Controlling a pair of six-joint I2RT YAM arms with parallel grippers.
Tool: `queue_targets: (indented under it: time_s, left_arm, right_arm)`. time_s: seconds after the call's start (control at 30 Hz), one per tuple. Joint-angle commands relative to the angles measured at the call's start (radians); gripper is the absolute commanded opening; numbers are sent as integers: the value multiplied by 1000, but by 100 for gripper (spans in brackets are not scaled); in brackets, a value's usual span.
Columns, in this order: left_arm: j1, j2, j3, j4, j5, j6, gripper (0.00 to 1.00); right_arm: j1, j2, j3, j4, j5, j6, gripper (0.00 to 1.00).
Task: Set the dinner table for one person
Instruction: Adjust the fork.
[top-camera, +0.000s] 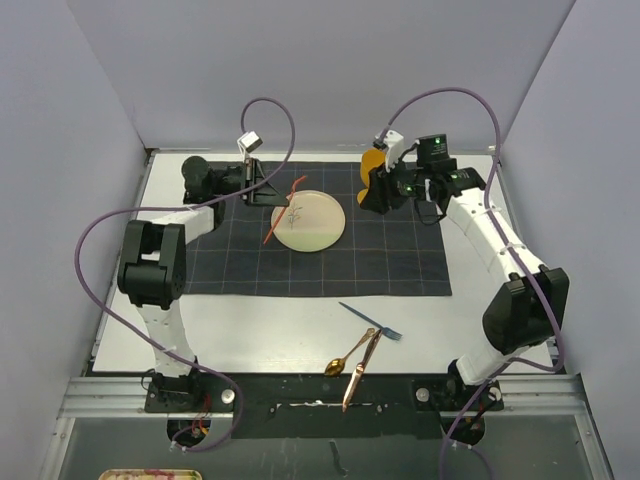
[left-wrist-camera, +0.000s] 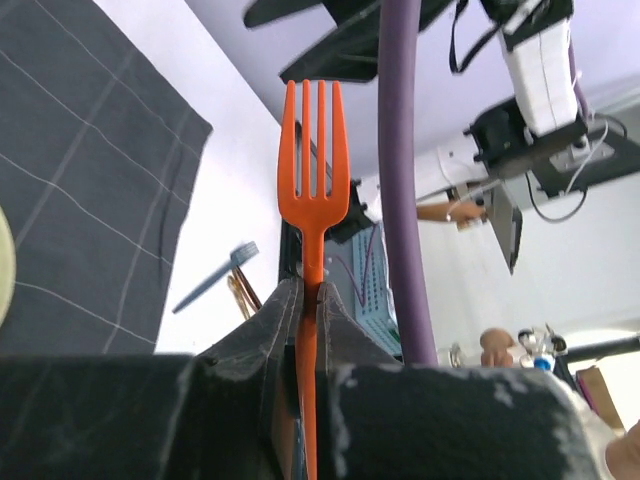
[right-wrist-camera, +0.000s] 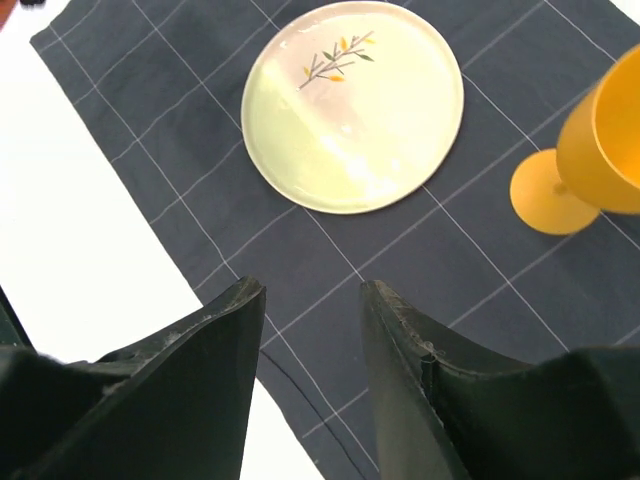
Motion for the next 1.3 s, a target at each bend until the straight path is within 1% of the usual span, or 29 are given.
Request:
queue_targets:
  time_s: [0.0, 0.13, 0.33, 0.5, 0.67, 0.87, 1.07, 1.27]
  left_arm:
    - [-69, -16, -4, 440, 122, -299, 0]
    - [-122, -29, 20, 440, 136, -318, 0]
    - [-109, -59, 28, 438, 130, -322, 0]
    - [-54, -70, -22, 437, 125, -323, 0]
    - [-75, -59, -57, 437, 136, -323, 0]
    - [-116, -46, -42, 437, 137, -319, 0]
    - [-115, -24, -43, 437, 141, -319, 0]
    - [-115, 8, -22, 436, 148, -335, 0]
  right_arm:
    - [38, 14, 71, 19, -28, 11, 43]
    - [54, 10, 77, 41, -16, 19, 43]
    - [62, -2, 82, 89, 3, 30, 44]
    - [63, -23, 59, 159, 16, 34, 44]
    - [92, -30, 31, 242, 34, 28, 42]
    - [148, -30, -5, 312, 30, -16, 41]
    - [185, -25, -19, 316, -7, -60, 41]
    - [217, -39, -21, 302, 7, -104, 40]
